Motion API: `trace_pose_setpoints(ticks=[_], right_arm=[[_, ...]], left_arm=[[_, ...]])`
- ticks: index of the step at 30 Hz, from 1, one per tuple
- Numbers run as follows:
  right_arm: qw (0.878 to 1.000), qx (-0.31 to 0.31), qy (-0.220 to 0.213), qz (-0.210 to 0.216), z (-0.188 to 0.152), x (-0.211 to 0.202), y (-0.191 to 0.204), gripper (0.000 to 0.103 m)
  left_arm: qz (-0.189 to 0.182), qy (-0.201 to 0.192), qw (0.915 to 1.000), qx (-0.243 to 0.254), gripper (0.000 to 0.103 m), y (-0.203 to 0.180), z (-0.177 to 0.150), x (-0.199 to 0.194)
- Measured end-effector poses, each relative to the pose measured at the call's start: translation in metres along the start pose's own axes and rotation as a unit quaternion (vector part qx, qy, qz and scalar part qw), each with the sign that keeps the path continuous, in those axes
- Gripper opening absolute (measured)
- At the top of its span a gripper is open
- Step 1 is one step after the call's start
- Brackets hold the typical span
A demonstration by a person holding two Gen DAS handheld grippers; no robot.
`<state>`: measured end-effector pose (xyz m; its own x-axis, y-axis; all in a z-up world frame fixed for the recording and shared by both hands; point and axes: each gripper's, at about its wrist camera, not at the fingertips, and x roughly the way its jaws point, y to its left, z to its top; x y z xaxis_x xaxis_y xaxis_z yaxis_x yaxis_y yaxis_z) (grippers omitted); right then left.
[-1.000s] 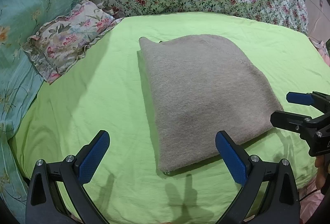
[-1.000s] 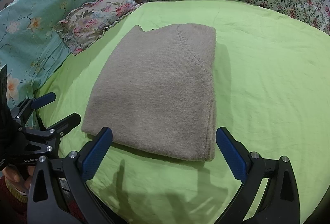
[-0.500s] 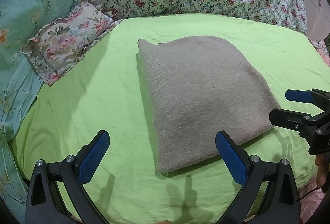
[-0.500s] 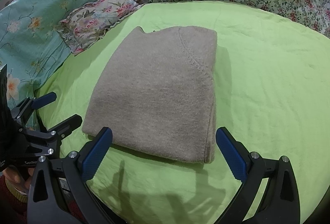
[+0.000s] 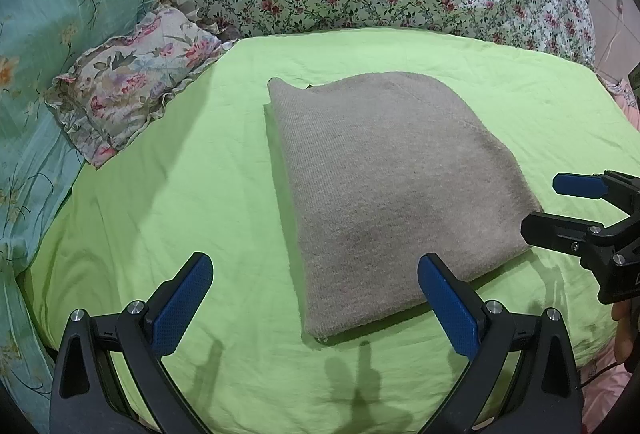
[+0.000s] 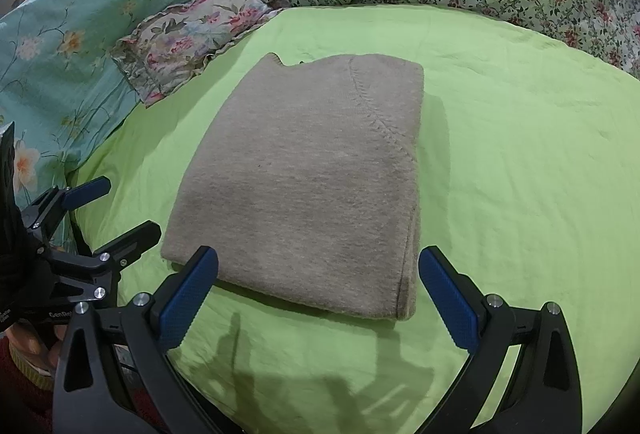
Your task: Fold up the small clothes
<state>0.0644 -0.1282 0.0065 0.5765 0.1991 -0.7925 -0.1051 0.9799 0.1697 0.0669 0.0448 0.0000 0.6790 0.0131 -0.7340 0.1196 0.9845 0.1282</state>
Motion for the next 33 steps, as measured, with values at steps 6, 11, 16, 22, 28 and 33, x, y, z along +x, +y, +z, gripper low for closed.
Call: trace_pose_setpoints(ticks=[6,11,16,22,28,33], right_arm=[[1.000,-0.001,-0.001,-0.001,0.0013,0.0000,0.0018,0.100],[1.000,-0.001,0.000,-0.001,0.0028,0.0003,0.0009,0.100],[1.000,-0.002,0.000,-0.001,0.0030,0.0004,0.0006,0.100],[1.000,-0.004,0.000,-0.001,0.0043,0.0009,0.0002,0.100],[1.000,-0.002,-0.001,-0.001,0.0038,0.0008,0.0022,0.100],[1.000,-0.005,-0.003,-0.001,0.0058,-0.0004,0.0040,0.100]], left_arm=[[-0.001,0.002,1.0000,-0.002,0.103,0.0025,0.0011,0.0014],[-0.001,0.002,1.0000,-0.002,0.103,0.0030,0.0012,0.0021],[-0.002,0.002,1.0000,-0.002,0.103,0.0031,0.0014,0.0023],[-0.002,0.002,1.0000,-0.002,0.103,0.0041,0.0023,0.0033],[-0.002,0.002,1.0000,-0.002,0.103,0.0036,0.0021,0.0029],[-0.002,0.001,1.0000,0.000,0.103,0.0038,0.0046,0.0052]])
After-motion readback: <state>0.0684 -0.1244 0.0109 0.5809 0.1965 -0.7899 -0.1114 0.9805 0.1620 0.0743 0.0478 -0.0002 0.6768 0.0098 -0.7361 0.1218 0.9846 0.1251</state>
